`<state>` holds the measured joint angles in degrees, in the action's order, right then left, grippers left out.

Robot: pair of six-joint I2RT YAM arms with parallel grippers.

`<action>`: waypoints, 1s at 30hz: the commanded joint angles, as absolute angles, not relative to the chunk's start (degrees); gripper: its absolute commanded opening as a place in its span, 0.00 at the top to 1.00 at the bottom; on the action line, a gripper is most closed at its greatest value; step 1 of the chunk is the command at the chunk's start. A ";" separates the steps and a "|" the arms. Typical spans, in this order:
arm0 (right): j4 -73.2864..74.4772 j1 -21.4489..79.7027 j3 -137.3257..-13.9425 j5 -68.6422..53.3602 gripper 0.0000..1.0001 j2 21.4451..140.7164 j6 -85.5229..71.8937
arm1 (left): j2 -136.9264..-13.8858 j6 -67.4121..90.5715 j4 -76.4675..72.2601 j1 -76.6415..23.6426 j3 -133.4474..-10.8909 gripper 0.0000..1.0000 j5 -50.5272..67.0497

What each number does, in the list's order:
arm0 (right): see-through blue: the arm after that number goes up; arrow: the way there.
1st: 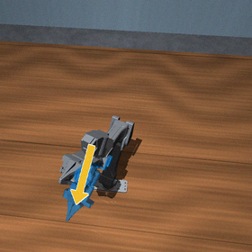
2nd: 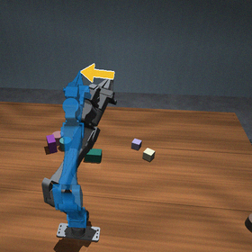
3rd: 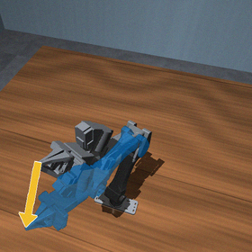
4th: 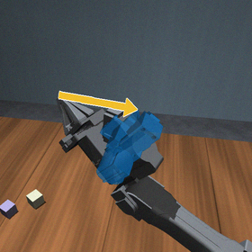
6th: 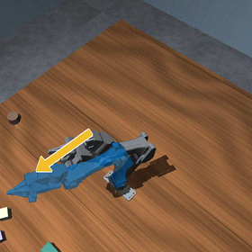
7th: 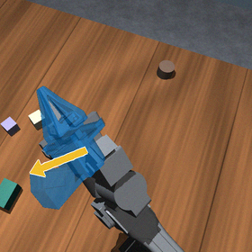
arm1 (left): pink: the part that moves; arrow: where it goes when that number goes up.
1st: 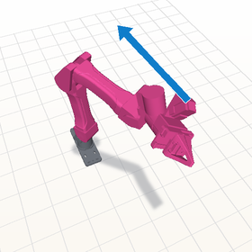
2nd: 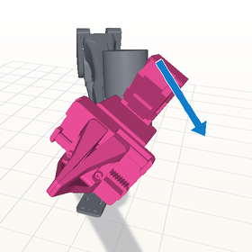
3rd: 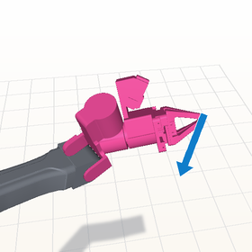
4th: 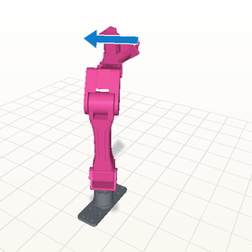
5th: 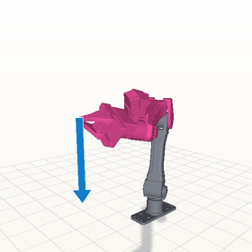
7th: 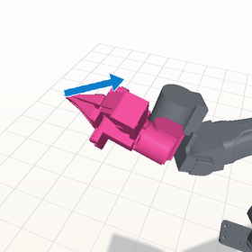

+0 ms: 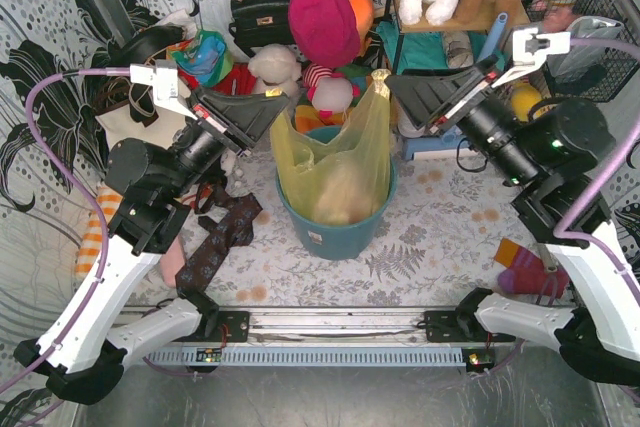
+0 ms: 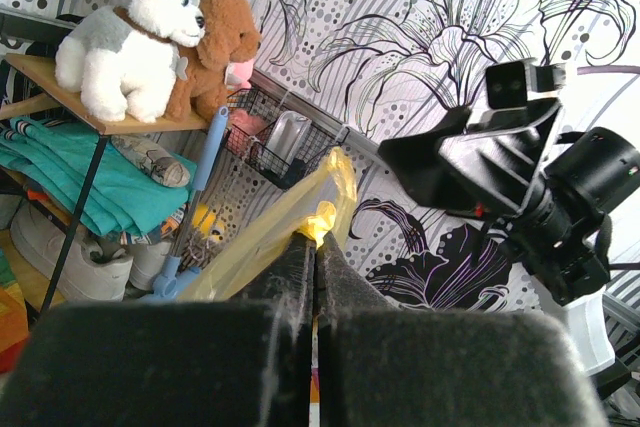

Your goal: Tie the trash bag

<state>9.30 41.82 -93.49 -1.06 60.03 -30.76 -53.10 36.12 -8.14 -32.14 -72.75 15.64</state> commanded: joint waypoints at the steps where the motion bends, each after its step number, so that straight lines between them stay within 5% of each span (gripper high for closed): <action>1: 10.13 42.01 -99.51 -2.88 0.45 60.50 -25.48 | -52.65 34.29 -11.03 -32.06 -74.30 1.00 16.53; 15: -1.46 42.09 -108.62 -38.23 0.30 76.67 -19.99 | -51.73 32.89 -10.56 -32.08 -74.62 1.00 18.79; 26: -0.76 43.63 -105.94 -41.58 0.02 80.88 -12.92 | -51.56 33.40 -10.84 -32.06 -74.93 1.00 19.05; 30: -2.44 44.61 -105.13 -44.39 0.01 82.39 -13.28 | -51.88 33.64 -10.90 -32.02 -75.39 1.00 19.44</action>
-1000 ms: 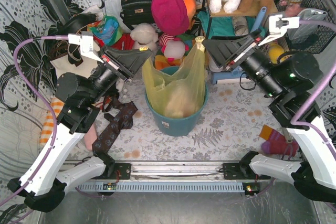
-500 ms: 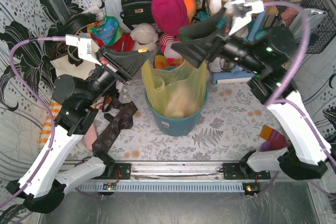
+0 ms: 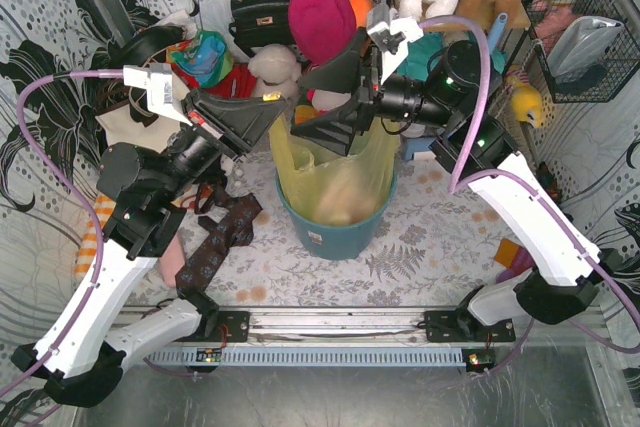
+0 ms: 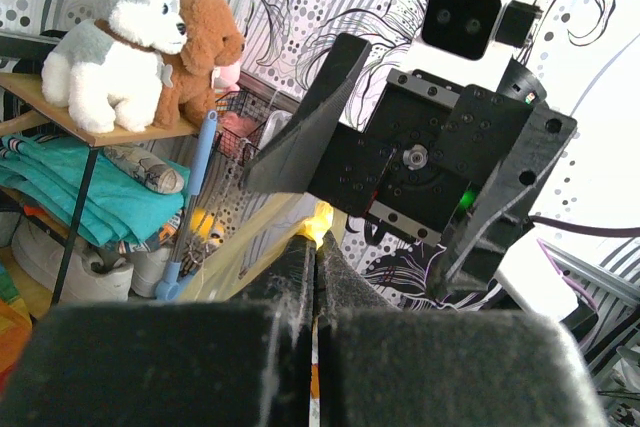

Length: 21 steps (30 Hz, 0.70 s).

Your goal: Tie the trash bag

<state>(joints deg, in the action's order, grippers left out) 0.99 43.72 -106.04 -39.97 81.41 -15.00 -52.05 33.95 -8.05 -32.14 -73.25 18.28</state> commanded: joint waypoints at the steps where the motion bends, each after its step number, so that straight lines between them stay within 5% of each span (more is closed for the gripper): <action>1: -2.27 44.83 -105.58 -44.84 0.01 82.96 -13.48 | -51.93 33.70 -10.88 -32.07 -75.41 1.00 19.62; 12: -2.29 45.88 -105.03 -42.06 0.03 85.65 -11.53 | -51.94 34.80 -11.90 -32.07 -75.15 1.00 20.28; 17: -2.51 47.42 -105.87 -43.27 0.18 87.27 -11.26 | -51.96 35.06 -12.04 -32.08 -75.02 1.00 20.02; 21: -3.20 47.64 -105.45 -42.74 0.40 87.04 -11.25 | -51.69 34.92 -11.30 -32.03 -74.83 1.00 19.10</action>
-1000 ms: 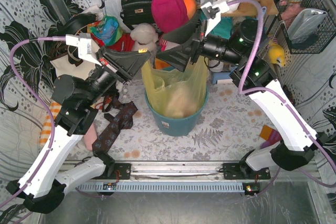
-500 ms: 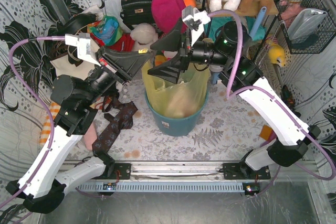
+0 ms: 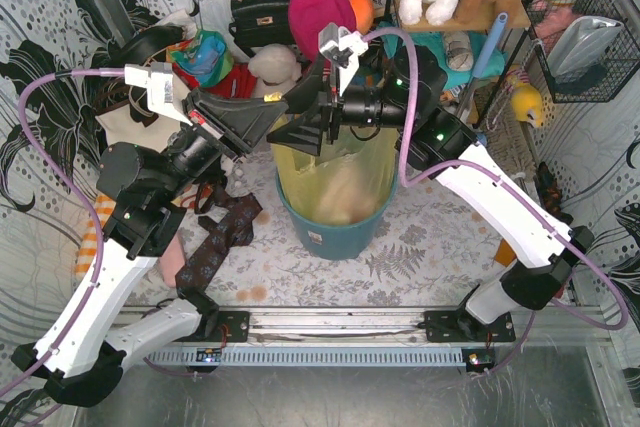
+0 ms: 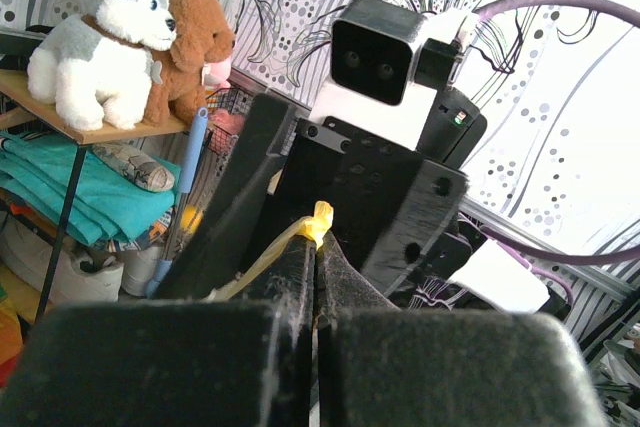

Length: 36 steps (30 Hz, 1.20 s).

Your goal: Tie the trash bag

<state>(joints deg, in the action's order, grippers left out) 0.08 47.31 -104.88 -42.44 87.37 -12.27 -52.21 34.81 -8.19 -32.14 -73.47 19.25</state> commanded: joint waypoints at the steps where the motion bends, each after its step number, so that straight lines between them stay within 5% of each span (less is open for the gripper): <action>1: -3.62 47.64 -105.20 -42.57 0.46 86.91 -11.25 | -51.62 34.90 -11.19 -32.01 -74.82 1.00 19.06; 5: -4.88 47.64 -103.65 -42.78 0.70 86.41 -11.08 | -51.53 34.18 -10.53 -32.08 -74.88 0.98 18.90; 10: -7.49 47.64 -101.47 -42.51 0.85 85.38 -12.46 | -50.32 29.32 -6.05 -32.08 -77.02 0.36 18.83; 11: -7.89 47.59 -101.35 -42.44 0.87 85.27 -12.69 | -49.83 27.57 -5.03 -32.06 -77.35 0.30 19.24; 15: -8.37 47.64 -101.43 -42.93 0.99 85.17 -13.49 | -46.47 19.26 -3.74 -32.03 -74.71 0.19 20.92; 23: -8.11 47.63 -101.73 -42.43 1.00 84.52 -13.70 | -43.76 10.08 -0.10 -32.07 -71.06 0.10 24.28; 29: -7.78 47.68 -102.22 -41.51 0.57 83.60 -12.50 | -45.70 6.79 -0.20 -32.05 -69.21 0.08 29.76; 36: -7.21 47.63 -104.68 -41.79 0.28 84.79 -12.53 | -47.44 7.43 -3.61 -32.08 -66.51 0.12 31.69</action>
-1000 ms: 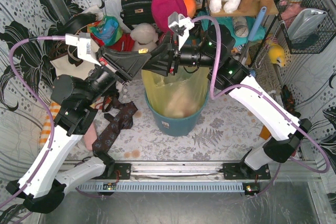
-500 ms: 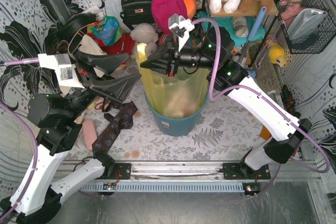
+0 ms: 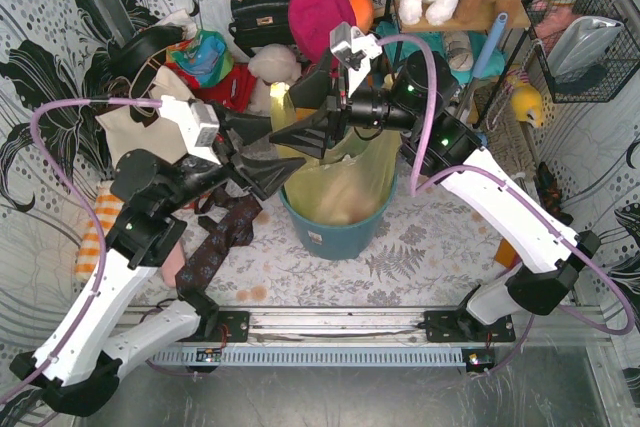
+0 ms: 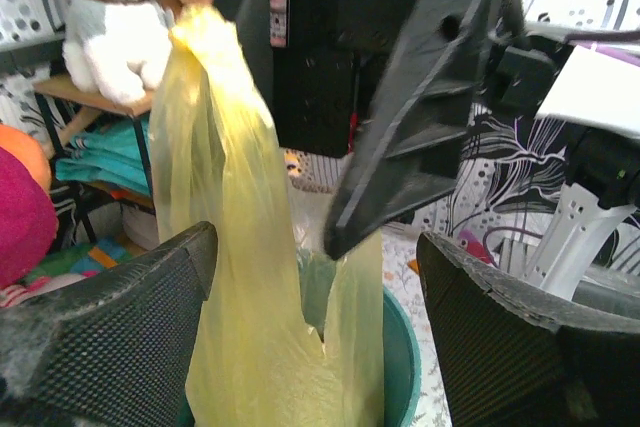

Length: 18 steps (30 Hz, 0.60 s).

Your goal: Tie the trash bag

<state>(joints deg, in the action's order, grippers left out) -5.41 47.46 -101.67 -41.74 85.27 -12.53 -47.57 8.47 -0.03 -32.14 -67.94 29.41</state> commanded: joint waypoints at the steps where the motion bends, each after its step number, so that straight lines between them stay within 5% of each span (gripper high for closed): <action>1: -7.02 47.66 -105.62 -41.94 0.26 85.24 -12.99 | -47.46 7.62 -4.20 -32.06 -66.24 0.12 31.61; 8: -3.99 47.77 -110.45 -38.52 0.24 87.54 -16.84 | -47.39 7.98 -4.69 -32.08 -65.75 0.14 31.38; 18: 3.21 48.19 -114.44 -29.13 0.35 88.90 -13.98 | -47.62 8.28 -4.51 -32.08 -65.92 0.14 31.05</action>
<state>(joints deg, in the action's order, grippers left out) 0.56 47.57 -111.39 -32.69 87.61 -15.09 -47.88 8.45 -1.72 -32.14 -65.63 30.70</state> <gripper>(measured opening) 0.676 0.866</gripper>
